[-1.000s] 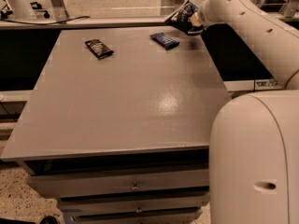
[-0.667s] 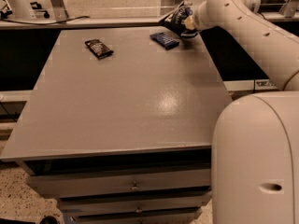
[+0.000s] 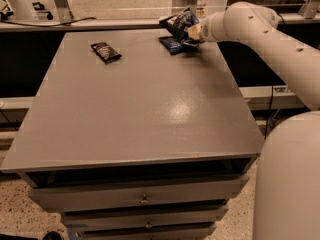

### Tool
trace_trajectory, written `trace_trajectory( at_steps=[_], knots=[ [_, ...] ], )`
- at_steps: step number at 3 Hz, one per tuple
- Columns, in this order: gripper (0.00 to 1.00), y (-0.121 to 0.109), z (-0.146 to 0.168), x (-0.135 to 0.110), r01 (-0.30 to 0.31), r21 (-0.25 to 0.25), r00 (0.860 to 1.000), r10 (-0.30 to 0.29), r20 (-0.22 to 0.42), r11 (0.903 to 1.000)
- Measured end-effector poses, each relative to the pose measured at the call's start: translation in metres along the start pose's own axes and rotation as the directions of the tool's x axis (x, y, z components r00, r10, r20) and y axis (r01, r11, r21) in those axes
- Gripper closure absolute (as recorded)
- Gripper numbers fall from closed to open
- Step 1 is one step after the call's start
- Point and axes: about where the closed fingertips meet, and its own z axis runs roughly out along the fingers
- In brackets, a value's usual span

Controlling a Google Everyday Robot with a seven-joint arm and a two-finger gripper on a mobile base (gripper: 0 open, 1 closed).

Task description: Move blue chip bag near rxbar blueberry

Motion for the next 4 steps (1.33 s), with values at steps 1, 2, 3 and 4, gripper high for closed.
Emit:
trace_trajectory(
  at_steps=[1,2,3,4],
  knots=[
    [1.0,0.024,-0.005,0.005,-0.073,-0.088,0.996,0.076,0.039,0.9935],
    [1.0,0.039,-0.011,0.01,-0.112,-0.136,0.991,0.12,0.054,0.9843],
    [1.0,0.043,-0.02,0.013,-0.087,-0.103,0.995,0.091,0.038,0.9909],
    [1.0,0.023,-0.034,0.018,-0.031,-0.018,0.999,0.031,0.016,0.9994]
  ],
)
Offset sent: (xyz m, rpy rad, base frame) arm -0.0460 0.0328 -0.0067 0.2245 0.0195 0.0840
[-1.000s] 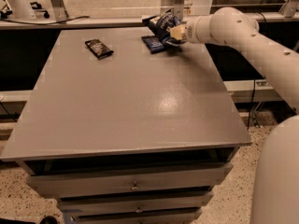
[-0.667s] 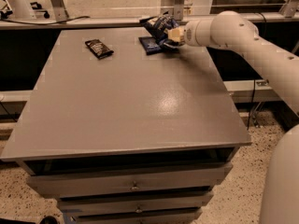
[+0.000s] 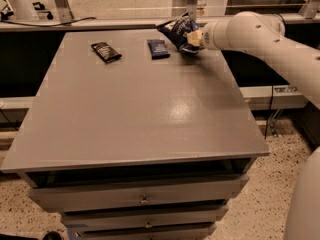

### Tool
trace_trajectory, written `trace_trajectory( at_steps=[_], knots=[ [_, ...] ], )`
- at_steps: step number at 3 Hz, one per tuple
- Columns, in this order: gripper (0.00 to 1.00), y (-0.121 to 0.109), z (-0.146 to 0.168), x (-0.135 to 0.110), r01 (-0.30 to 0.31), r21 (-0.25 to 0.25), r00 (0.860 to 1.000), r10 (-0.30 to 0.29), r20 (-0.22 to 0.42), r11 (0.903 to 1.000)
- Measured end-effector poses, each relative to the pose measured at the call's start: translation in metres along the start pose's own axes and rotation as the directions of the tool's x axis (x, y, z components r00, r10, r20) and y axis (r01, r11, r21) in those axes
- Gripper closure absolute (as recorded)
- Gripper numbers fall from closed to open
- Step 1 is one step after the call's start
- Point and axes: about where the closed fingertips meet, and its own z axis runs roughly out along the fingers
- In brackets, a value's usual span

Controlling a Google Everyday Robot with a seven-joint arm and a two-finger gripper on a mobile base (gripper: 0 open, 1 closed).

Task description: Move blue chip bag near rxbar blueberry

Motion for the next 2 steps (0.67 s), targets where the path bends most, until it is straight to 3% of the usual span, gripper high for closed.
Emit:
trace_trajectory(
  at_steps=[1,2],
  knots=[
    [1.0,-0.016,-0.011,0.005,0.043,0.057,0.999,-0.042,-0.019,0.9975],
    [0.84,-0.026,-0.017,0.011,0.061,0.085,0.998,-0.058,-0.035,0.9945]
  ],
)
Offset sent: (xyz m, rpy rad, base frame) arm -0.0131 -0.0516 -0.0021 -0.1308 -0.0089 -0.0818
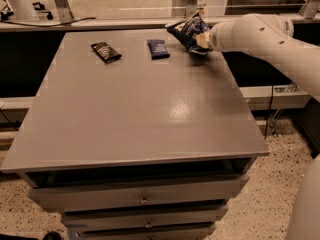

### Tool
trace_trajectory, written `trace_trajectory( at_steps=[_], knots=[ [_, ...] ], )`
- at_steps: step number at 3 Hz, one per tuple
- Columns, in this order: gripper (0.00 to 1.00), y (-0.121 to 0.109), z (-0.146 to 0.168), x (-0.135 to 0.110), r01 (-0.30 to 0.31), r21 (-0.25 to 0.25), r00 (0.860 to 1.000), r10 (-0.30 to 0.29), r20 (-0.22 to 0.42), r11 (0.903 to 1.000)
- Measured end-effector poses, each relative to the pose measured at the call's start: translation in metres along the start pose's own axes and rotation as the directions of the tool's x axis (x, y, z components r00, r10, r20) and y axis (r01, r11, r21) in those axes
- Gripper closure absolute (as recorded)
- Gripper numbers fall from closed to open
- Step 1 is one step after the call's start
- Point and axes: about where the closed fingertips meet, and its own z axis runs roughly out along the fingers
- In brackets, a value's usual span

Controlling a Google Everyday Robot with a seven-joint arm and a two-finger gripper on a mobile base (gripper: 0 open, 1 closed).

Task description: Move blue chip bag near rxbar blueberry

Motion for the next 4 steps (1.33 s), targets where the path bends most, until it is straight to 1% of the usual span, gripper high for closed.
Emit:
trace_trajectory(
  at_steps=[1,2,3,4],
  knots=[
    [0.61,-0.004,-0.002,0.006,0.0,0.007,1.0,0.0,-0.008,1.0],
    [0.38,-0.004,-0.001,0.01,-0.004,-0.003,1.0,0.004,-0.016,1.0],
    [0.15,-0.003,0.0,0.014,-0.013,-0.024,1.0,0.013,-0.022,0.9996],
    [0.0,0.0,0.003,0.017,-0.03,-0.061,0.999,0.029,-0.029,0.9977]
  ],
)
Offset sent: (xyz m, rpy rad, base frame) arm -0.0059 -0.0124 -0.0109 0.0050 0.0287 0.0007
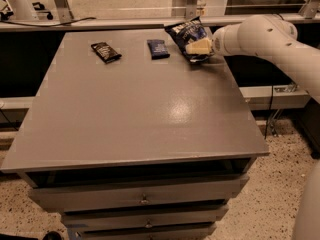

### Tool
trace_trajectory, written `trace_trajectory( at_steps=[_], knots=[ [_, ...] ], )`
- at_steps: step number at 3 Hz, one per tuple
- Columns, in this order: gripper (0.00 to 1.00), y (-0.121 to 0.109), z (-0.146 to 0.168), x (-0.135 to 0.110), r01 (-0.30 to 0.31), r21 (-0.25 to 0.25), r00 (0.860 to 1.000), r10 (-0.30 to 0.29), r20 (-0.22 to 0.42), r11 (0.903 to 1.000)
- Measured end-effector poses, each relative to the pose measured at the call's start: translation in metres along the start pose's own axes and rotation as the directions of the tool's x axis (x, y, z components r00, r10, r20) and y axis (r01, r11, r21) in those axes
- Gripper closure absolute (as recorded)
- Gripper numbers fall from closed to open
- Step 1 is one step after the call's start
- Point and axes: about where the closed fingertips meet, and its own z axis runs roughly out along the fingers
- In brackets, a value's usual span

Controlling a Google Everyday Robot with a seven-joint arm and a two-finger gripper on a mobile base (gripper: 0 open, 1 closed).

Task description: Move blue chip bag near rxbar blueberry

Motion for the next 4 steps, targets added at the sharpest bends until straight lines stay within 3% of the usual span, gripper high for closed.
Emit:
trace_trajectory(
  at_steps=[1,2,3,4],
  knots=[
    [0.0,0.005,0.003,0.003,-0.026,-0.067,1.0,0.026,0.005,0.9974],
    [0.0,0.006,0.0,-0.005,-0.011,-0.127,0.999,0.015,0.031,0.9918],
    [0.0,0.002,-0.02,-0.019,0.042,-0.182,0.997,-0.029,0.076,0.9823],
    [0.0,0.011,-0.057,-0.016,0.128,-0.254,0.99,-0.109,0.086,0.9588]
  ],
)
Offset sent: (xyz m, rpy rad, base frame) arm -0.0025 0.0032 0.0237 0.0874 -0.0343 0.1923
